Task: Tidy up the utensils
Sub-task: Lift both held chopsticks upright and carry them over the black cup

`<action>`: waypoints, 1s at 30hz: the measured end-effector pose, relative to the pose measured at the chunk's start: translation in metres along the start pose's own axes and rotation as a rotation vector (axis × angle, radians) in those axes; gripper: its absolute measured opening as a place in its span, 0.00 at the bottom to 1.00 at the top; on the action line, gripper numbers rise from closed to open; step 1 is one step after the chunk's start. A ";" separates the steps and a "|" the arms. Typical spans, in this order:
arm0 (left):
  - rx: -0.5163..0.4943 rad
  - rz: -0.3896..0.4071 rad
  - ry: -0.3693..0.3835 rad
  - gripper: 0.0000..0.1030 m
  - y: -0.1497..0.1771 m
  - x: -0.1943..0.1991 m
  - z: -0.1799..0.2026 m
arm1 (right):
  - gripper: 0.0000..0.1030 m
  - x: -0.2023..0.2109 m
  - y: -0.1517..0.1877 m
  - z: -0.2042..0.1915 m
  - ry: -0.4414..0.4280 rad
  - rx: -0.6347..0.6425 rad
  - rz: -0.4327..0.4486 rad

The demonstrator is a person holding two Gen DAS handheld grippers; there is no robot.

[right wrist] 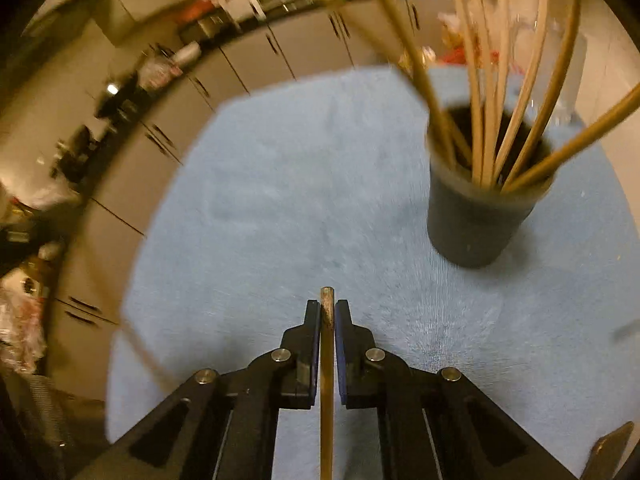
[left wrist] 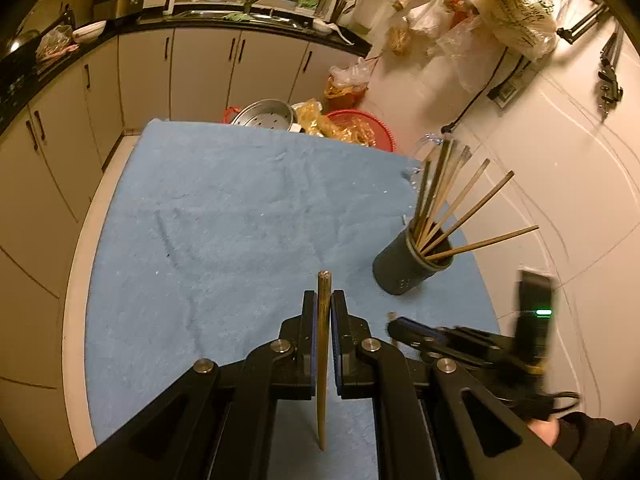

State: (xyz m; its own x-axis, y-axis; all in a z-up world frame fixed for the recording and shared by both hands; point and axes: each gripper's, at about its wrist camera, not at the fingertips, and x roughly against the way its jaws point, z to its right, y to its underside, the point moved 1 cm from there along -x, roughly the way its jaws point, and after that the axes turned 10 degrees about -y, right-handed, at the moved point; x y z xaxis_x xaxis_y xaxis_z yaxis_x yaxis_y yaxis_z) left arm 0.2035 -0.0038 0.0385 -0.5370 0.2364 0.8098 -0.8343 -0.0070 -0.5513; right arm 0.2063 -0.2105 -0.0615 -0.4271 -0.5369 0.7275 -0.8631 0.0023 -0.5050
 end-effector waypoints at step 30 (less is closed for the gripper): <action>-0.149 0.093 0.021 0.06 -0.051 0.013 0.067 | 0.07 0.177 -0.039 -0.035 0.005 0.087 0.345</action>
State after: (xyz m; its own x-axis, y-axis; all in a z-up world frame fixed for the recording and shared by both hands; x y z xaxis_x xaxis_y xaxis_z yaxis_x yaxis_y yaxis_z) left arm 0.2309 -0.0657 0.0907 -0.6068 0.2614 0.7506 -0.7529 0.1137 -0.6482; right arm 0.1552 -0.2761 0.1027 -0.6911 -0.5133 0.5088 -0.6412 0.1107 -0.7593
